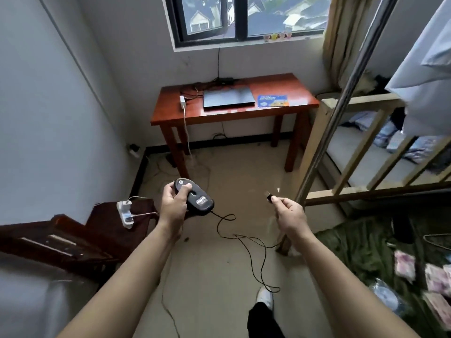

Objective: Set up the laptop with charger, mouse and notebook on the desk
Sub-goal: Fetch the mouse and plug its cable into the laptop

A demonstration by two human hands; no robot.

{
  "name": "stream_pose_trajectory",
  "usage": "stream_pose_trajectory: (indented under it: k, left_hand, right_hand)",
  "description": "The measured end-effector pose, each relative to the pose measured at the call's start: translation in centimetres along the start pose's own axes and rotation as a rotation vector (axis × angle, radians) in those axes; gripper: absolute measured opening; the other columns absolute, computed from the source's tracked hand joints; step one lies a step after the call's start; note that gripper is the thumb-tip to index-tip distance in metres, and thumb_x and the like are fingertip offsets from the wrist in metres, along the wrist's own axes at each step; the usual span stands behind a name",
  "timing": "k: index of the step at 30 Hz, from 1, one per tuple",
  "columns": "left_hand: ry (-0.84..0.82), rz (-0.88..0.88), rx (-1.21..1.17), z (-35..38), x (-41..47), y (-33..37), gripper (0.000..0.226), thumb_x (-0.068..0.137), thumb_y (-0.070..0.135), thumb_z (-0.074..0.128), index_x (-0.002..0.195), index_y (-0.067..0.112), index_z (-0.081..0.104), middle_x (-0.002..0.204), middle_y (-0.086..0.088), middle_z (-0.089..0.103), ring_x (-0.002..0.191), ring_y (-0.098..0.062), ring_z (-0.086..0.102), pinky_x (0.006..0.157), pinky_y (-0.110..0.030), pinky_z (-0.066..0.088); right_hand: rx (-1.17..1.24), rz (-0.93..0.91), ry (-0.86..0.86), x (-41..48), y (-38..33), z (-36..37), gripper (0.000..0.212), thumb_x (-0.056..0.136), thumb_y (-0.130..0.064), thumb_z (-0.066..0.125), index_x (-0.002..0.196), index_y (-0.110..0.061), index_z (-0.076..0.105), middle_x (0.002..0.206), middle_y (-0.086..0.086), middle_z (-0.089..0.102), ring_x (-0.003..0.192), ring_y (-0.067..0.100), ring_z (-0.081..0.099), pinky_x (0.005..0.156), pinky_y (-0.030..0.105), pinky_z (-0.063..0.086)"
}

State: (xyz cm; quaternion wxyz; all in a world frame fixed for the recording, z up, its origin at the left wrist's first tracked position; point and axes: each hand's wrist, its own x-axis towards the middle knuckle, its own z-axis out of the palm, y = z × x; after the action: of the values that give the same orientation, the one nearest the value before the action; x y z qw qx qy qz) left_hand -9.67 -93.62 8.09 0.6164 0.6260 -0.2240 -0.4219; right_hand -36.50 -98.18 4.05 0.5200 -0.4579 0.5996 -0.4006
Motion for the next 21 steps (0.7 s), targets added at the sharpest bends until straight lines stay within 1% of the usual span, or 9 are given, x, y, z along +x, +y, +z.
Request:
stream_pose_trajectory:
  k: [4, 6, 7, 9, 11, 13, 15, 18, 21]
  left_hand:
    - [0.053, 0.012, 0.131, 6.4, 8.7, 1.7, 0.017, 0.095, 0.02, 0.052, 0.108, 0.03, 0.057, 0.095, 0.001, 0.061, 0.07, -0.013, 0.06, 0.046, -0.026, 0.048]
    - [0.057, 0.022, 0.169, 8.7, 11.5, 3.4, 0.022, 0.098, 0.019, 0.046, 0.11, 0.032, 0.059, 0.092, 0.003, 0.063, 0.066, -0.013, 0.061, 0.042, -0.024, 0.045]
    - [0.045, 0.042, 0.184, 11.6, 15.5, 5.2, 0.022, 0.098, 0.019, 0.045, 0.108, 0.032, 0.06, 0.093, 0.002, 0.064, 0.066, -0.013, 0.061, 0.041, -0.024, 0.044]
    - [0.024, 0.047, 0.197, 13.3, 17.4, 7.3, 0.019, 0.099, 0.02, 0.045, 0.099, 0.029, 0.062, 0.099, -0.006, 0.064, 0.068, -0.016, 0.061, 0.043, -0.024, 0.044]
    - [-0.038, 0.024, 0.141, 15.7, 20.5, 8.5, 0.006, 0.097, 0.027, 0.055, 0.101, 0.023, 0.059, 0.103, -0.014, 0.064, 0.072, -0.023, 0.061, 0.047, -0.026, 0.044]
    - [-0.129, -0.001, 0.068, 17.6, 23.7, 9.3, 0.042, 0.082, 0.041, 0.075, 0.11, 0.018, 0.054, 0.106, -0.017, 0.066, 0.077, -0.026, 0.061, 0.056, -0.032, 0.045]
    - [-0.198, -0.016, 0.041, 19.9, 28.0, 9.9, 0.075, 0.058, 0.045, 0.09, 0.116, 0.017, 0.051, 0.108, -0.014, 0.066, 0.075, -0.02, 0.065, 0.057, -0.031, 0.047]
    - [-0.296, -0.03, 0.108, 22.6, 34.0, 9.5, 0.095, 0.039, 0.041, 0.097, 0.12, 0.025, 0.05, 0.116, -0.012, 0.064, 0.073, -0.012, 0.068, 0.053, -0.021, 0.05]
    - [-0.369, 0.01, 0.213, 25.5, 41.3, 8.9, 0.102, 0.032, 0.043, 0.102, 0.121, 0.032, 0.053, 0.125, -0.01, 0.062, 0.099, -0.02, 0.068, 0.079, -0.033, 0.058]
  right_hand:
    - [0.026, 0.021, -0.058, 10.9, -2.1, 1.1, 0.023, 0.102, -0.036, 0.055, 0.088, -0.021, 0.066, 0.059, -0.007, 0.06, 0.047, 0.008, 0.042, 0.049, 0.026, 0.033]
    - [0.036, 0.02, -0.111, 14.4, -4.0, 1.8, 0.02, 0.103, -0.036, 0.053, 0.095, -0.022, 0.065, 0.06, -0.006, 0.065, 0.046, 0.005, 0.044, 0.049, 0.024, 0.035]
    - [0.049, -0.012, -0.133, 19.0, -6.3, 1.9, 0.019, 0.103, -0.036, 0.053, 0.097, -0.022, 0.064, 0.06, -0.006, 0.066, 0.044, 0.003, 0.044, 0.047, 0.021, 0.035]
    - [0.073, -0.03, -0.127, 22.0, -8.6, 1.9, 0.018, 0.103, -0.035, 0.052, 0.099, -0.022, 0.063, 0.06, -0.005, 0.066, 0.043, 0.001, 0.044, 0.045, 0.018, 0.035]
    - [0.113, -0.028, -0.1, 26.1, -11.1, 1.9, 0.017, 0.104, -0.033, 0.052, 0.1, -0.021, 0.063, 0.06, -0.006, 0.063, 0.043, 0.001, 0.044, 0.044, 0.017, 0.036]
    - [0.126, -0.018, -0.079, 30.2, -12.5, 2.3, 0.016, 0.104, -0.032, 0.052, 0.099, -0.021, 0.062, 0.061, -0.007, 0.061, 0.044, 0.002, 0.045, 0.043, 0.016, 0.036]
    - [0.124, -0.015, -0.061, 35.3, -13.9, 3.3, 0.015, 0.105, -0.032, 0.051, 0.099, -0.021, 0.061, 0.062, -0.006, 0.06, 0.044, 0.002, 0.046, 0.043, 0.017, 0.035]
    - [0.14, 0.001, -0.02, 41.2, -15.4, 4.5, 0.016, 0.105, -0.028, 0.05, 0.097, -0.018, 0.059, 0.061, -0.004, 0.058, 0.039, 0.001, 0.043, 0.039, 0.016, 0.034]
    - [0.156, 0.017, 0.059, 47.8, -16.7, 5.7, 0.017, 0.106, -0.026, 0.049, 0.093, -0.018, 0.058, 0.06, -0.003, 0.056, 0.039, 0.004, 0.041, 0.041, 0.019, 0.033]
